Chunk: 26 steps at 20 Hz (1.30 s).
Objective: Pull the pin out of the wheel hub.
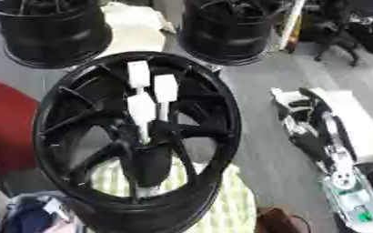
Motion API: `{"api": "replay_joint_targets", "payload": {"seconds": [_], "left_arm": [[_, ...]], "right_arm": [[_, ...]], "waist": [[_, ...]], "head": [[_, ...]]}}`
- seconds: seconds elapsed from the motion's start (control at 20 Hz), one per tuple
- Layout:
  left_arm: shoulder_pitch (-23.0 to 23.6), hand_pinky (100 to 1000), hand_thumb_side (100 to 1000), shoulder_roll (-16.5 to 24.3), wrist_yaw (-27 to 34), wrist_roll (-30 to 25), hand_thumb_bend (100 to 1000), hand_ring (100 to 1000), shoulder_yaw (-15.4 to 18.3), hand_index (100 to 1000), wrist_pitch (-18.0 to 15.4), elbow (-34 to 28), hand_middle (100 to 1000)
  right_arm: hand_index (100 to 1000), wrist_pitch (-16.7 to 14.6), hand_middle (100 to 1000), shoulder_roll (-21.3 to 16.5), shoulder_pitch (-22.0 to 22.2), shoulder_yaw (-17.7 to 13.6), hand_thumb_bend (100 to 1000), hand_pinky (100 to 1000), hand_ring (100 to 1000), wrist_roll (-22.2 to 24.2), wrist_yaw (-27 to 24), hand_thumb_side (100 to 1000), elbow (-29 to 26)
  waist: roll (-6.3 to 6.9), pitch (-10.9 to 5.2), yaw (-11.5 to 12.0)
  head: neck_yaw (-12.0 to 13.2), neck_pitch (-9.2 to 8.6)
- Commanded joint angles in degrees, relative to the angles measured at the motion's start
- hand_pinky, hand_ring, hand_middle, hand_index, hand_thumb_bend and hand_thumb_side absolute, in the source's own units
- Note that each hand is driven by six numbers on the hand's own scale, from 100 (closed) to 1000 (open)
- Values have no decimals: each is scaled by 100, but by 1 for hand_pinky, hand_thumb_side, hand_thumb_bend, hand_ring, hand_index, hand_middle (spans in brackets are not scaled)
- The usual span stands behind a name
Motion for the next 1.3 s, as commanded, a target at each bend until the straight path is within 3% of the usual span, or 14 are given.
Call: {"api": "replay_joint_targets", "payload": {"seconds": [0.05,0.1,0.15,0.4,0.6,0.8,1.0,1.3], "left_arm": [[-37,641,498,89,22,-31,222,648,-24,884,-9,-111,651],[-37,641,500,91,21,-36,226,648,-29,884,-11,-109,651],[-40,641,498,93,21,-43,222,648,-35,884,-13,-108,651],[-49,641,498,99,24,-72,223,649,-65,884,-24,-104,651],[-52,641,499,99,25,-100,223,649,-92,884,-28,-100,651],[-59,641,499,113,28,-129,223,649,-120,884,-38,-100,651],[-57,641,499,118,35,-149,224,650,-138,884,-44,-95,651],[-53,641,499,102,35,-170,224,650,-150,884,-45,-87,651]], "right_arm": [[921,114,679,-772,-410,141,278,703,630,392,94,474,-328],[924,129,682,-953,-562,216,302,706,632,559,87,576,-387],[926,133,686,-1145,-726,310,275,710,637,749,70,476,-440],[939,90,703,-1893,-1541,851,274,725,654,1777,-205,474,-567],[952,45,725,-2154,-2172,1283,266,733,669,2687,-438,471,-603],[966,14,786,-2085,-2785,1706,269,763,749,3704,-567,462,-447],[968,-42,845,-1781,-3331,2006,278,790,824,4609,-538,434,-24],[968,-254,859,-1183,-3894,2254,292,810,855,5336,-137,368,851]], "waist": [[10,-109,25],[10,-110,34],[9,-113,45],[9,-132,123],[3,-143,217],[-5,-149,318],[-10,-150,402],[-17,-151,479]], "head": [[-35,-12],[-43,-12],[-60,-12],[-94,-12],[-142,-12],[-176,-12],[-221,-12],[-274,-12]]}}
